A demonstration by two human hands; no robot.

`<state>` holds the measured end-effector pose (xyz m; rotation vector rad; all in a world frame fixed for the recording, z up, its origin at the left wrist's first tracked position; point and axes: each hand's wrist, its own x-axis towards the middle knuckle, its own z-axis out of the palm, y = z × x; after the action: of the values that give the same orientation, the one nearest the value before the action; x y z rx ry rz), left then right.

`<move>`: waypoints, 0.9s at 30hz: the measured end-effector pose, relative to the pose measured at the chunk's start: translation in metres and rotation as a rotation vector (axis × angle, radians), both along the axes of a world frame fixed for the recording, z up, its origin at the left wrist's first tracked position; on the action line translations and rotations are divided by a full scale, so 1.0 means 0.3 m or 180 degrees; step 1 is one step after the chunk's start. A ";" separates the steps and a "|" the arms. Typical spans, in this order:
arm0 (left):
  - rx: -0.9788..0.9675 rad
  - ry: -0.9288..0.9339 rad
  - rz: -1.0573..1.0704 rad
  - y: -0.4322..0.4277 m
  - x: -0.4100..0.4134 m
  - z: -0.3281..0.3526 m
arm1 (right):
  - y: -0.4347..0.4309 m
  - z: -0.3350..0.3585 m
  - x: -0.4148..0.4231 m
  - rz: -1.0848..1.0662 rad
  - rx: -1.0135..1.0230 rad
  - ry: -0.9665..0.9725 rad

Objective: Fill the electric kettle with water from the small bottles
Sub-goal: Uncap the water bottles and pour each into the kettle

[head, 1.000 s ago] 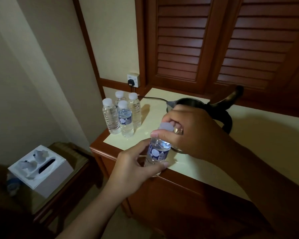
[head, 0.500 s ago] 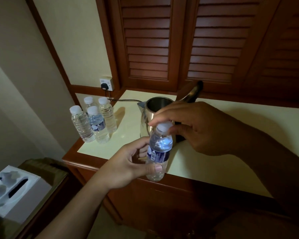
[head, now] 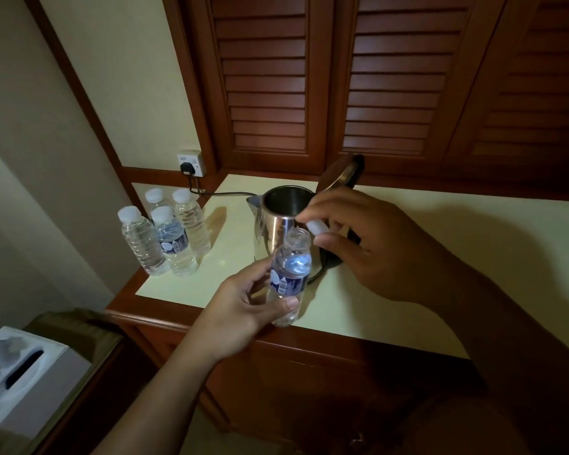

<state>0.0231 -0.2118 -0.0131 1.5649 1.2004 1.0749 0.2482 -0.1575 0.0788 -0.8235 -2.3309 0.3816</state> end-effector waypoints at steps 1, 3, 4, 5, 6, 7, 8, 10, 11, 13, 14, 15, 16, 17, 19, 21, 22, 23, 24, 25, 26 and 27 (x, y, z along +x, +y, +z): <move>0.0005 0.0000 0.0119 -0.002 -0.005 0.000 | -0.004 -0.023 0.006 -0.0064 -0.0149 0.0154; 0.0082 0.0047 0.0355 -0.003 -0.017 0.000 | -0.004 -0.088 0.016 -0.0201 -0.0388 0.0440; 0.0128 0.0096 0.0465 -0.002 -0.024 0.002 | 0.001 -0.135 0.021 -0.0263 -0.0411 0.0549; 0.0154 0.0150 0.0569 0.000 -0.033 0.004 | 0.013 -0.191 0.025 -0.0341 -0.0428 0.0601; 0.0150 0.0176 0.0659 0.001 -0.041 0.008 | 0.023 -0.247 0.030 -0.0444 -0.0456 0.0614; 0.0142 0.0197 0.0737 0.004 -0.052 0.013 | 0.038 -0.308 0.034 -0.0595 -0.0523 0.0597; 0.0143 0.0209 0.0786 0.005 -0.060 0.021 | 0.049 -0.361 0.037 -0.0773 -0.0596 0.0556; 0.0176 0.0249 0.0850 0.009 -0.073 0.037 | 0.069 -0.457 0.041 -0.1157 -0.0559 0.0325; 0.0184 0.0263 0.0887 0.013 -0.078 0.044 | 0.072 -0.493 0.038 -0.1283 -0.0519 0.0160; 0.0198 0.0320 0.0939 0.023 -0.087 0.056 | 0.070 -0.541 0.032 -0.1341 -0.0470 -0.0034; 0.0217 0.0378 0.0966 0.028 -0.092 0.061 | 0.069 -0.557 0.027 -0.1331 -0.0364 -0.0126; 0.0249 0.0474 0.1015 0.035 -0.098 0.064 | 0.067 -0.567 0.022 -0.1340 -0.0277 -0.0258; 0.0283 0.0575 0.1068 0.042 -0.102 0.069 | 0.062 -0.571 0.018 -0.1361 -0.0214 -0.0350; 0.0315 0.0671 0.1123 0.049 -0.106 0.076 | 0.061 -0.576 0.019 -0.1393 -0.0186 -0.0392; 0.0358 0.0810 0.1221 0.062 -0.111 0.091 | 0.053 -0.579 0.021 -0.1452 -0.0102 -0.0354; 0.0440 0.1040 0.1322 0.082 -0.121 0.101 | 0.044 -0.589 0.023 -0.1601 -0.0056 -0.0414; 0.0520 0.1157 0.1357 0.095 -0.128 0.106 | 0.045 -0.595 0.023 -0.1708 -0.0044 -0.0550; 0.0607 0.1274 0.1378 0.109 -0.136 0.111 | 0.047 -0.598 0.021 -0.1792 -0.0106 -0.0735; 0.0707 0.1418 0.1389 0.122 -0.142 0.116 | 0.049 -0.598 0.019 -0.1847 -0.0233 -0.0917; 0.0810 0.1604 0.1405 0.136 -0.147 0.123 | 0.051 -0.600 0.017 -0.1870 -0.0404 -0.1072; 0.0923 0.1808 0.1418 0.150 -0.150 0.133 | 0.054 -0.601 0.016 -0.1861 -0.0535 -0.1185; 0.1033 0.2024 0.1427 0.166 -0.153 0.145 | 0.056 -0.602 0.016 -0.1838 -0.0614 -0.1267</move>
<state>-0.0228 -0.1619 0.0305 2.0345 1.9505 1.1241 0.2529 -0.1406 -0.1017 -1.7393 -2.2793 0.2006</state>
